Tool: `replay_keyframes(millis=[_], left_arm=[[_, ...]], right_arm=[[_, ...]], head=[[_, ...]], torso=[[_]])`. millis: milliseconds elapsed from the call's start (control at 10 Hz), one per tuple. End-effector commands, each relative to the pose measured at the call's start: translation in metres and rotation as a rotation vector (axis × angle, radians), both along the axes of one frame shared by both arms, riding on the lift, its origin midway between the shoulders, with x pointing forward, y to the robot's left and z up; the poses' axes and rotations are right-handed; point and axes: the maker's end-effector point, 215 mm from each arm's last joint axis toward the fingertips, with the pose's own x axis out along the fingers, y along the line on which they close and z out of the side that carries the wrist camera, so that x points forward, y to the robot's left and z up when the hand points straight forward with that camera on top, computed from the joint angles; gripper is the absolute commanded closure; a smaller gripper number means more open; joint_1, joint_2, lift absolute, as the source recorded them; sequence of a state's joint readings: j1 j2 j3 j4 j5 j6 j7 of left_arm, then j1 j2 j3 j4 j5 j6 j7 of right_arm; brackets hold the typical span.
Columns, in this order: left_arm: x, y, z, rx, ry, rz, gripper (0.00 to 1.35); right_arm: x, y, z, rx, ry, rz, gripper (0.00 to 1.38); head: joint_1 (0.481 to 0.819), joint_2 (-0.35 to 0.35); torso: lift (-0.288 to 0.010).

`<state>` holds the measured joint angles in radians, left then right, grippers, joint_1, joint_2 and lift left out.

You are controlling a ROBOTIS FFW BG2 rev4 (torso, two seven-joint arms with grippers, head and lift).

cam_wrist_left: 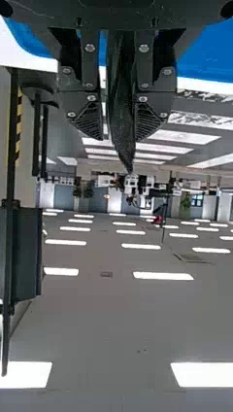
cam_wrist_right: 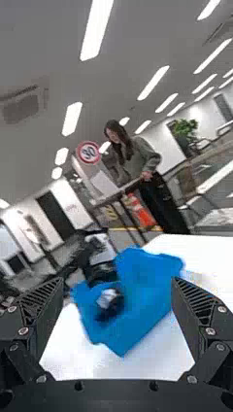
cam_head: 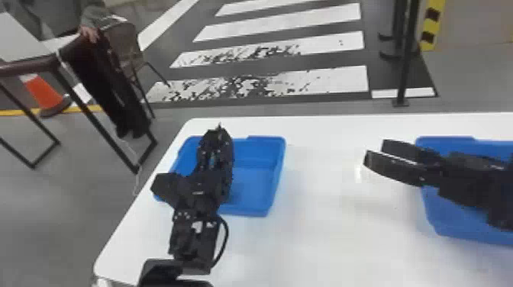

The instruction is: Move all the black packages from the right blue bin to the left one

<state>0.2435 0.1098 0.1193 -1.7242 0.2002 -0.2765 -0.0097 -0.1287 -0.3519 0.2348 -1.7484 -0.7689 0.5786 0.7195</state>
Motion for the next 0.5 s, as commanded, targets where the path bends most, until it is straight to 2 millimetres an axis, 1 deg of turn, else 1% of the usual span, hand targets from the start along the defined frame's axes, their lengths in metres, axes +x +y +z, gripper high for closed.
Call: replay_keyframes(millis=[0, 100, 200, 300, 400], left_arm=[[-0.012, -0.016, 0.023, -0.009, -0.055, -0.027, 0.05], [-0.02, -0.031, 0.042, 0.0, -0.058, -0.051, 0.12], [-0.032, -0.042, 0.055, 0.015, -0.067, -0.068, 0.18], [-0.043, -0.052, 0.062, 0.004, -0.072, -0.091, 0.19], [-0.053, -0.064, 0.066, 0.002, -0.074, -0.12, 0.19]], right_arm=[[0.014, -0.033, -0.014, -0.146, -0.038, -0.106, 0.21], [0.017, -0.053, -0.018, -0.216, -0.05, -0.187, 0.19], [0.021, -0.078, -0.019, -0.303, -0.076, -0.292, 0.18], [0.023, -0.105, -0.018, -0.392, -0.1, -0.406, 0.19], [0.019, -0.136, -0.017, -0.471, -0.107, -0.539, 0.19]], head=[[0.695, 0.328], [0.695, 0.292], [0.695, 0.271], [0.695, 0.231], [0.695, 0.183]], torso=[[-0.179], [-0.179], [-0.179], [-0.179], [-0.179]])
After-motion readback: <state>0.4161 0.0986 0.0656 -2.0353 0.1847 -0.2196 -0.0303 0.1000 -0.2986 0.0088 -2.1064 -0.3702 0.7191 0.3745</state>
